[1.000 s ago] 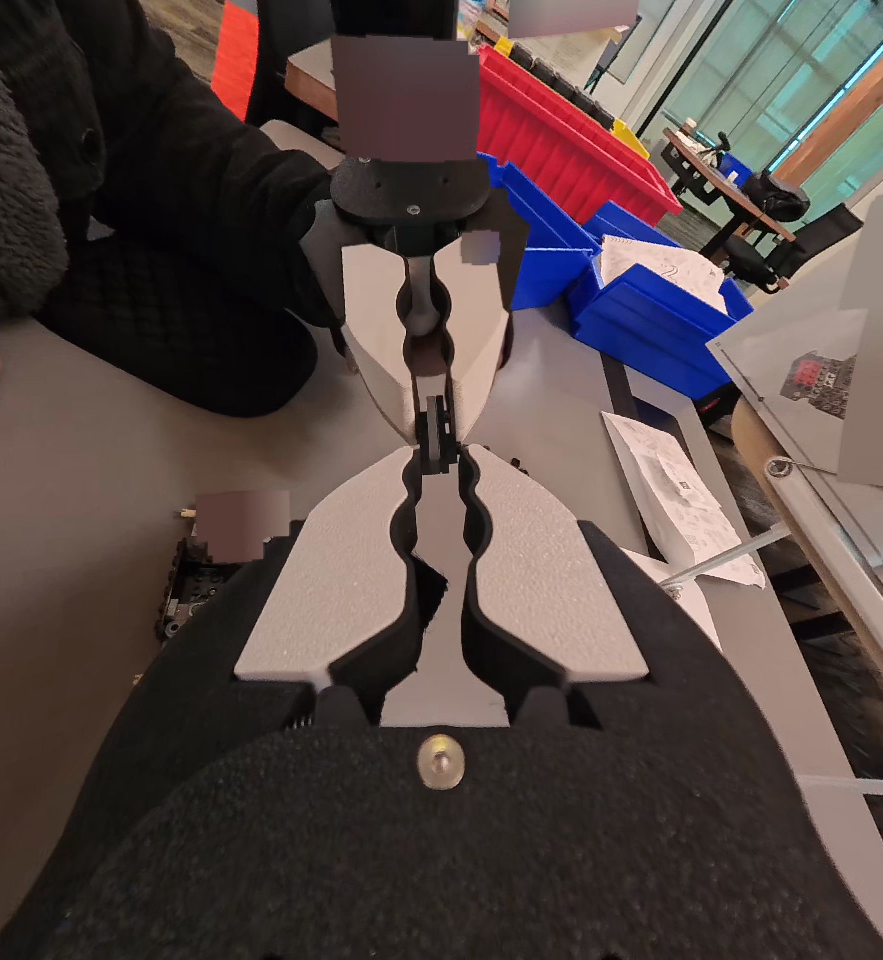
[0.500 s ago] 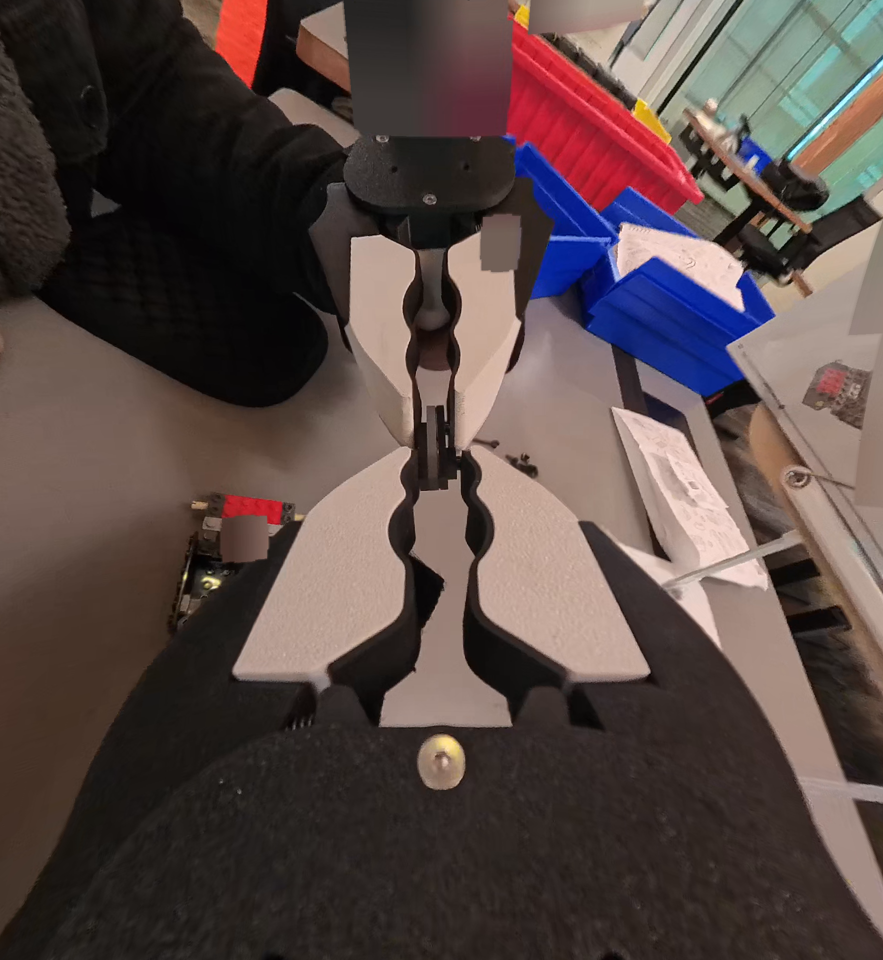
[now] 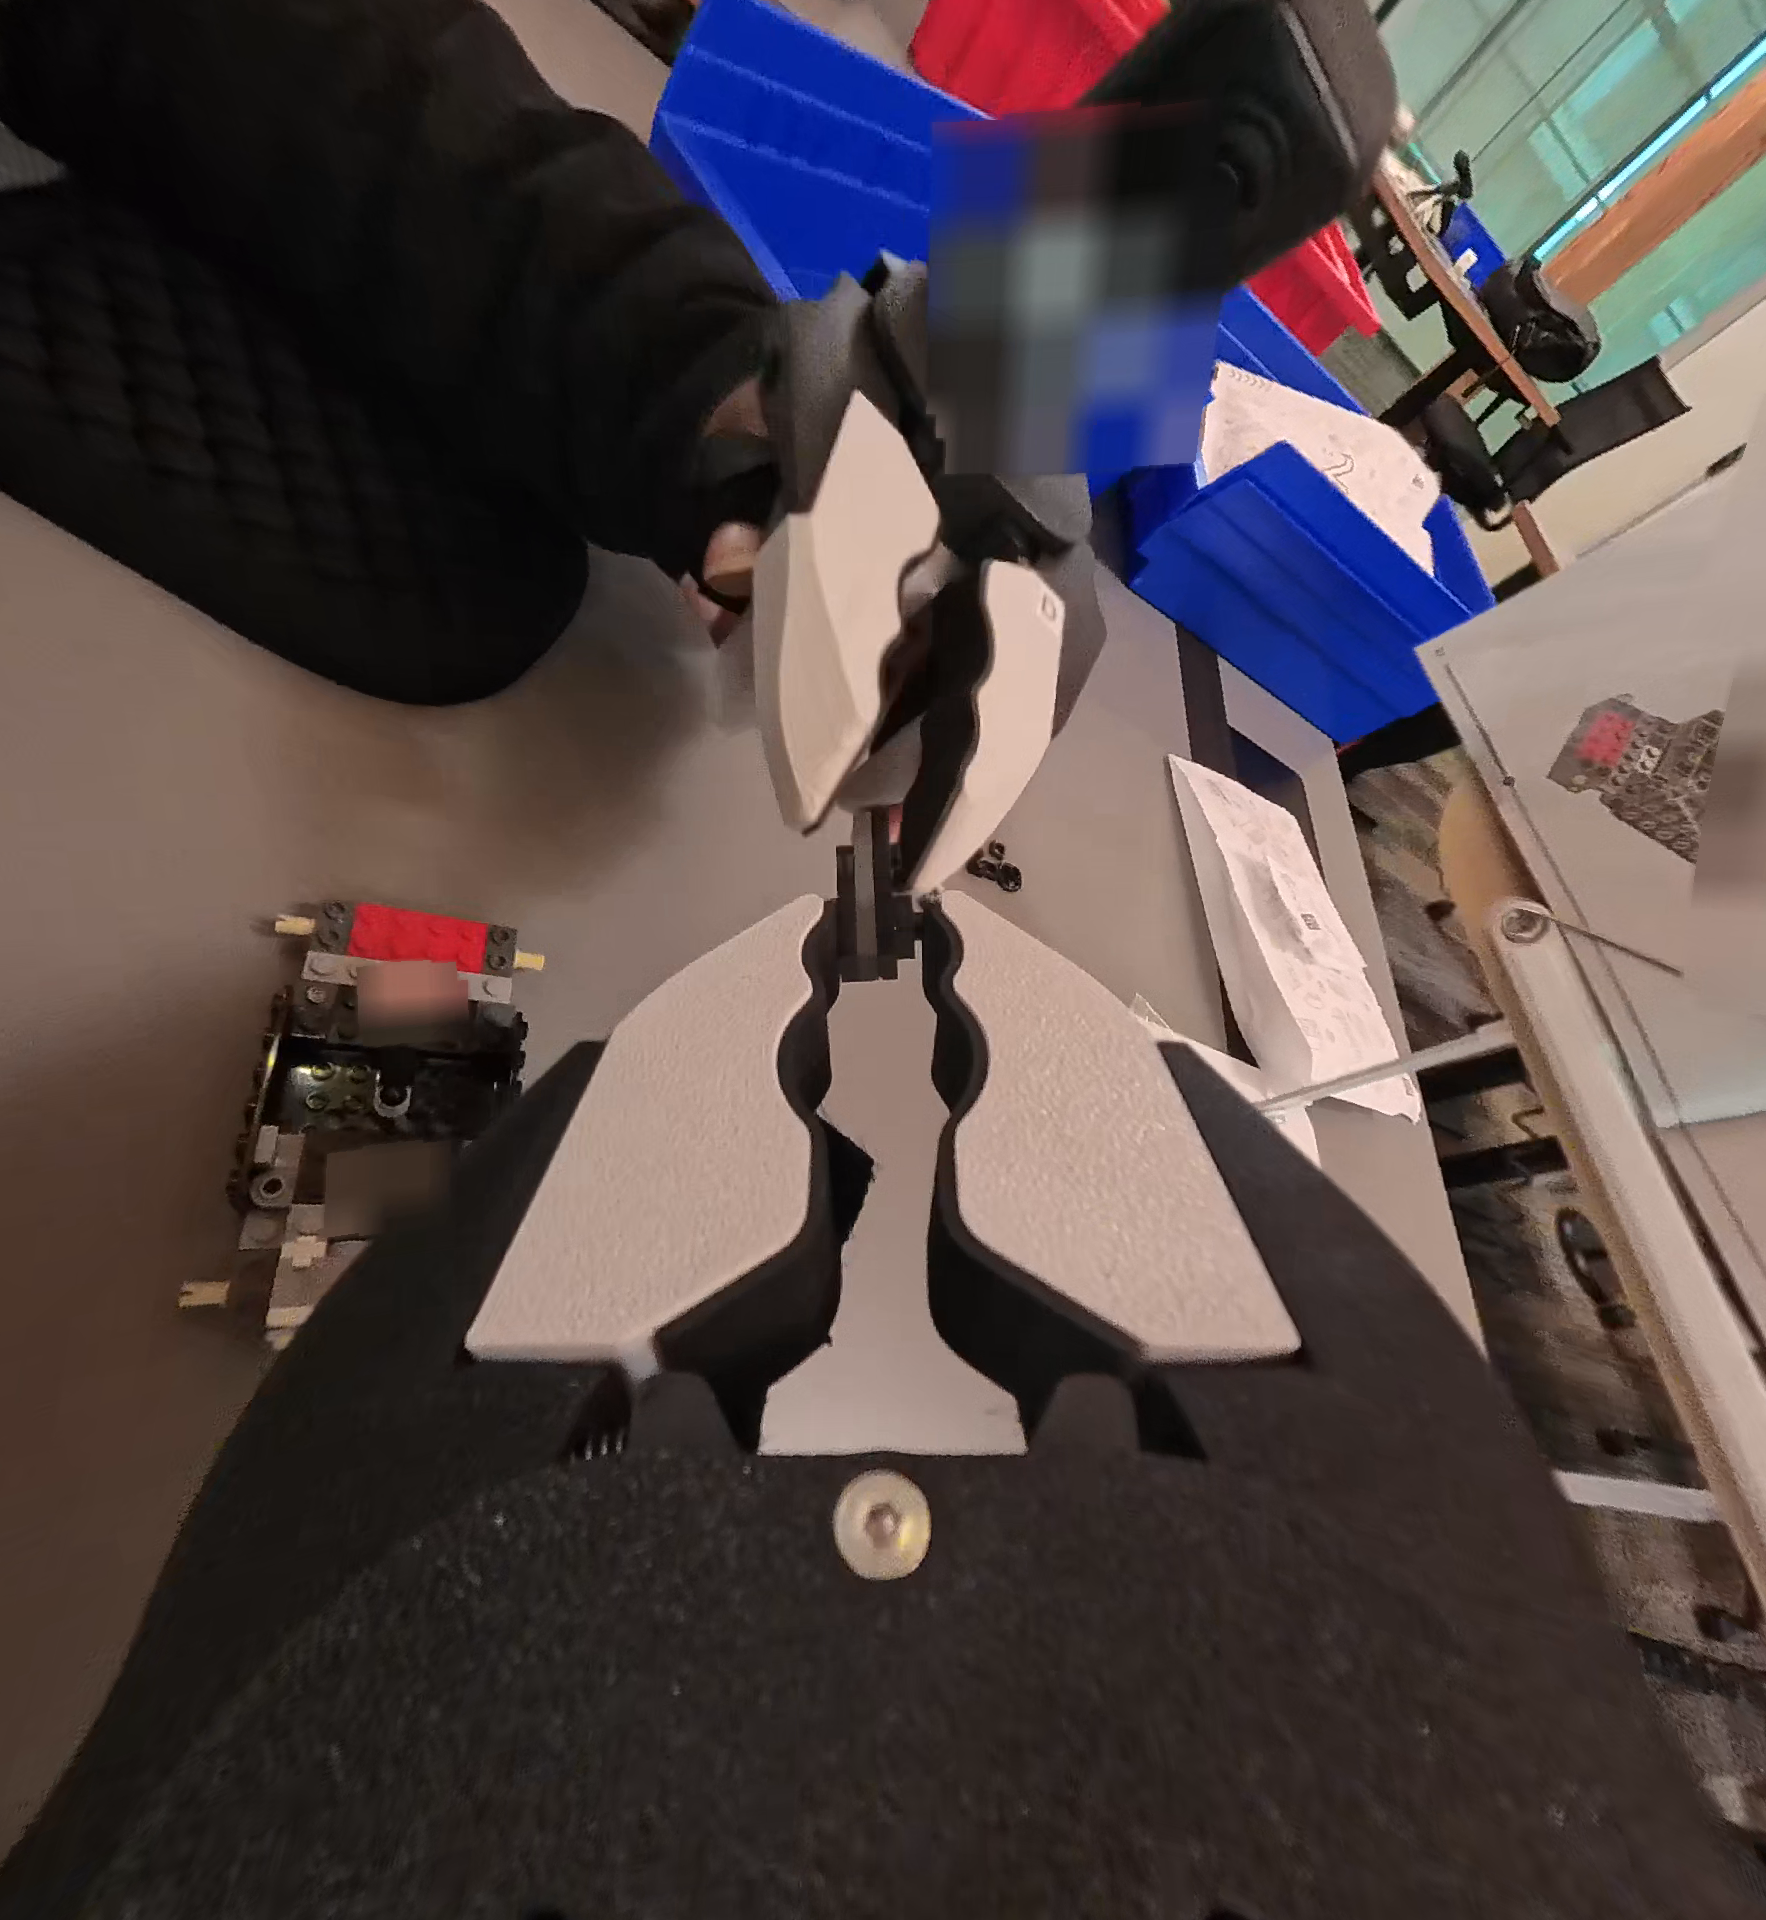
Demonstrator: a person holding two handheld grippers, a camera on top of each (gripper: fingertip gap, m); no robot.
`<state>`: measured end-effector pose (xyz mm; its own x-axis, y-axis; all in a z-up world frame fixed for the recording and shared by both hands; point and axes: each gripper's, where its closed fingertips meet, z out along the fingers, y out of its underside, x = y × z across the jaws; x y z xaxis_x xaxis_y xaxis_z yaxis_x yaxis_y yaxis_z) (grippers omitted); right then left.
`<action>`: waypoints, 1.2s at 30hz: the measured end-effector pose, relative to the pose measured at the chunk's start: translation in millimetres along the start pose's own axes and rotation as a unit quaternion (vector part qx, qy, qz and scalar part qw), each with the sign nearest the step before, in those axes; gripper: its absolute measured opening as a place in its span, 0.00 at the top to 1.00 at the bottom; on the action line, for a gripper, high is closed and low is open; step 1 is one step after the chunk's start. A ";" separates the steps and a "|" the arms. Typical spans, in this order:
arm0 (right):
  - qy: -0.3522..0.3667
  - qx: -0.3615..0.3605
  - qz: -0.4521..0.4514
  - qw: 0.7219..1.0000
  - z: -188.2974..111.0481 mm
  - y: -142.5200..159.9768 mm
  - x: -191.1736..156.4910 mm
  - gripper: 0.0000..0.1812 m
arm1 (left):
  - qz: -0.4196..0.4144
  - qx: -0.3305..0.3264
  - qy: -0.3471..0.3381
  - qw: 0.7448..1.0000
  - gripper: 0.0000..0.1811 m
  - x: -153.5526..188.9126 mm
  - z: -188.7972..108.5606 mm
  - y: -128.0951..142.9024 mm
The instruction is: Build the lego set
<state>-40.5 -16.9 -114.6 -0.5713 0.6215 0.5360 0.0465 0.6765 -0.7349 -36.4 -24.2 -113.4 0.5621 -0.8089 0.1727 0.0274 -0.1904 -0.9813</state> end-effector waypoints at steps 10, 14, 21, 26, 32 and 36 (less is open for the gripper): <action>0.010 -0.007 -0.039 0.999 2.9 3.1 -3.2 0.92 | -0.077 0.000 0.040 0.996 0.94 2.3 4.1 7.3; 0.008 -0.006 -0.045 0.999 2.5 3.2 -4.3 0.92 | -0.130 0.019 0.078 0.988 0.93 5.3 2.6 4.2; 0.013 -0.020 -0.049 0.999 6.4 9.8 -4.3 0.92 | -0.137 -0.004 0.053 0.989 0.95 -2.7 3.0 10.9; 0.007 -0.018 -0.014 1.000 10.1 13.6 -3.8 0.91 | -0.105 -0.017 0.024 0.994 0.95 -8.7 2.5 15.4; -0.024 -0.013 0.046 0.999 13.1 20.3 -7.0 0.91 | -0.069 -0.040 -0.004 0.997 0.96 -14.7 2.1 23.5; -0.061 0.002 0.106 0.993 11.1 24.0 -9.5 0.88 | -0.060 -0.045 -0.008 0.997 0.96 -17.3 0.9 26.7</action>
<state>-43.1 -10.9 -141.9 -0.6438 0.6970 0.3159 0.1724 0.5344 -0.8275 -44.7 -14.8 -142.7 0.5720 -0.7683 0.2871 0.0211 -0.3361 -0.9416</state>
